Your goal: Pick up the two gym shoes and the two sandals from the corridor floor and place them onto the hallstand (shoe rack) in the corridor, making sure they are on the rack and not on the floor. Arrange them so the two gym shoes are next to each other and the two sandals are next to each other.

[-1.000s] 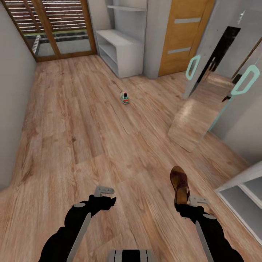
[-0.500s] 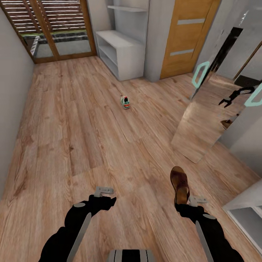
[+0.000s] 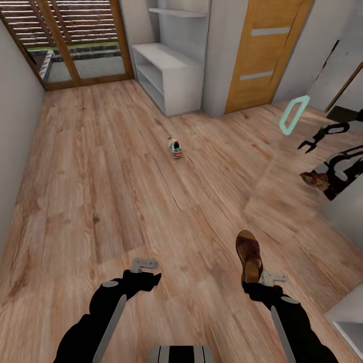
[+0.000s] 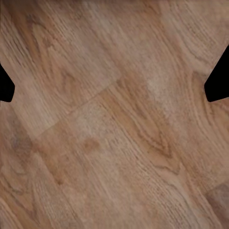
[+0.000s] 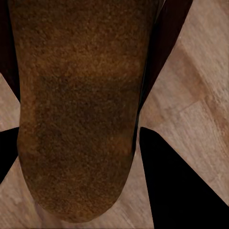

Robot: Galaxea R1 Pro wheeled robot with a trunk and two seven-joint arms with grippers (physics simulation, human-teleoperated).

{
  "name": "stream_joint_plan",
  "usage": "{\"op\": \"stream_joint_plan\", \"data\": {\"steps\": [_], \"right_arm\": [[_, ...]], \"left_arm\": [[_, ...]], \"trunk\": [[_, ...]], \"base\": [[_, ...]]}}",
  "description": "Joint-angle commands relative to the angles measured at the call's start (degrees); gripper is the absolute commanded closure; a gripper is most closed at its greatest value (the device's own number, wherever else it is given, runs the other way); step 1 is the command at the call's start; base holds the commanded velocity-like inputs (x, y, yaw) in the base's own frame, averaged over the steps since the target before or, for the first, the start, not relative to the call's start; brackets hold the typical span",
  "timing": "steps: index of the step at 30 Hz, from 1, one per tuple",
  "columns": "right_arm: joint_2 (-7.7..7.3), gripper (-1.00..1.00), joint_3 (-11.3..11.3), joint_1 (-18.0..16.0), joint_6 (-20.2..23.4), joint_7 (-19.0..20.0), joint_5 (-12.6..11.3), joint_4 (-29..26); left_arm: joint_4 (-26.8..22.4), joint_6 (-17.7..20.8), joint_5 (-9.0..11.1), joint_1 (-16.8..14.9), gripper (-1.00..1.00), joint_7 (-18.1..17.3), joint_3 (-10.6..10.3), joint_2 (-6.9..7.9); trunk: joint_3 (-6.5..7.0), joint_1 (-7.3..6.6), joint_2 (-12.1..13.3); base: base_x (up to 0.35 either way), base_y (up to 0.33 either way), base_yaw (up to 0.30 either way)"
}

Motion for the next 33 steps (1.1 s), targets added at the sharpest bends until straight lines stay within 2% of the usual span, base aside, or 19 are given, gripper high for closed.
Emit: {"op": "stream_joint_plan", "data": {"steps": [1,11,33], "right_arm": [[0.00,1.00,0.0,0.0,0.3,-0.1,-0.1,-0.1],[0.00,1.00,0.0,0.0,0.3,-0.1,-0.1,-0.1],[0.00,1.00,0.0,0.0,0.3,-0.1,-0.1,-0.1]], "left_arm": [[0.0,0.3,0.5,0.0,-1.00,0.2,0.0,-0.01],[0.0,0.3,0.5,0.0,-1.00,0.2,0.0,-0.01],[0.0,0.3,0.5,0.0,-1.00,0.2,0.0,0.00]], "trunk": [[-0.04,0.03,0.0],[-0.04,0.03,0.0],[-0.04,0.03,0.0]], "base": [[0.333,0.115,0.000],[0.334,0.099,0.000],[0.334,0.005,0.000]]}}
